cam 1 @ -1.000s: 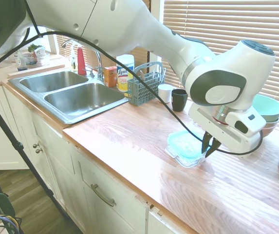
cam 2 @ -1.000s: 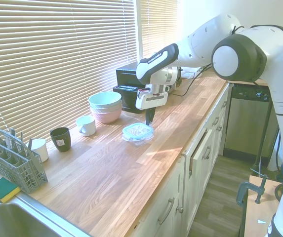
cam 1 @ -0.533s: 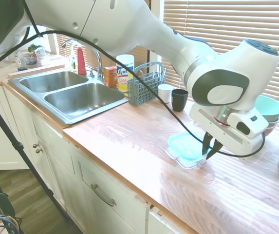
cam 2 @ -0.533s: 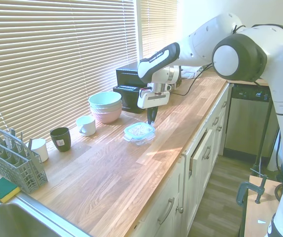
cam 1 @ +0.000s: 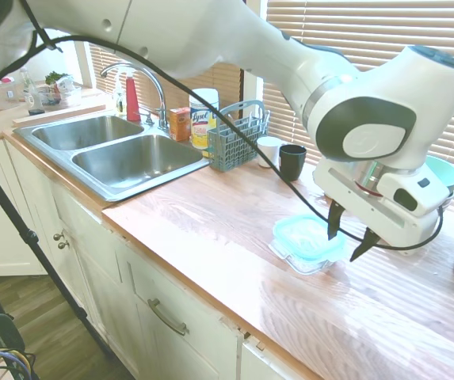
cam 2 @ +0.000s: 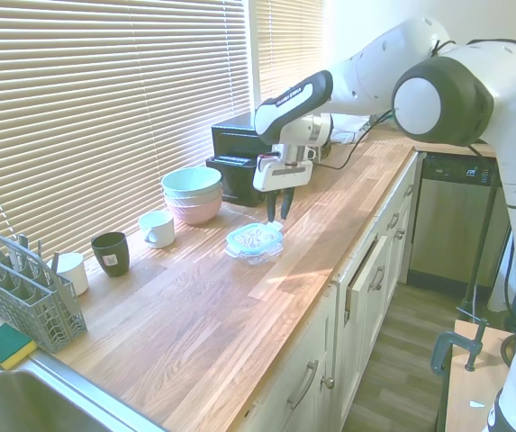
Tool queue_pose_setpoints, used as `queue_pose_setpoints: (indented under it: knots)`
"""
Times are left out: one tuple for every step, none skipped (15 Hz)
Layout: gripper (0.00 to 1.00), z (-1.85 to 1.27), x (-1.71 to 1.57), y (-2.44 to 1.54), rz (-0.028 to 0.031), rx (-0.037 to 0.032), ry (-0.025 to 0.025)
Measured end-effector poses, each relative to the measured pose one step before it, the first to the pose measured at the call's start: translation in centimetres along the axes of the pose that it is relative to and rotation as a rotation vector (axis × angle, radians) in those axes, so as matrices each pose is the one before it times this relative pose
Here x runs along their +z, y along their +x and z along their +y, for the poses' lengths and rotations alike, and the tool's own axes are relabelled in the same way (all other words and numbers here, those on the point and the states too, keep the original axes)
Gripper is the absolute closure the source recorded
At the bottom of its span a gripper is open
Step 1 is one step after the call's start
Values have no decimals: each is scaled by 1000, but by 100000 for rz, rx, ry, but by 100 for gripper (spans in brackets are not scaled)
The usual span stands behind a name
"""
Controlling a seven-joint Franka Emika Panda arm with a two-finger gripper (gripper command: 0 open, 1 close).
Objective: Cover the lid of the food container
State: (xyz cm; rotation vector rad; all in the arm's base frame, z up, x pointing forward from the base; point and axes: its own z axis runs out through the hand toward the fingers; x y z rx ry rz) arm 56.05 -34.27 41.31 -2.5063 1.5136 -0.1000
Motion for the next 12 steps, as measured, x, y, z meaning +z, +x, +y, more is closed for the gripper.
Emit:
queue_pose_setpoints:
  knots:
    - [0, 116, -1317, -315, 467, -156, 817]
    - [0, 44, -1290, -447, 829, -420, 968]
    - [0, -95, -1283, -550, 855, -817, 822]
    - [0, -260, -1174, -714, 774, -1178, 737]
    - [0, -445, -1034, -735, 1010, -1652, 313]
    - [0, -579, -1041, -1137, 950, -1936, -225]
    - [0, -695, -790, -1295, 673, -1833, -591]
    - [0, -890, -722, -1299, 547, -1779, -84]
    - [0, -1141, -829, -1424, 1039, -1872, -642]
    - [0, -1044, -770, -1479, 1127, -1498, -938]
    - [0, -1008, -651, -1276, 848, -1585, -255]
    - [0, -881, -788, -1328, 1106, -1614, -651]
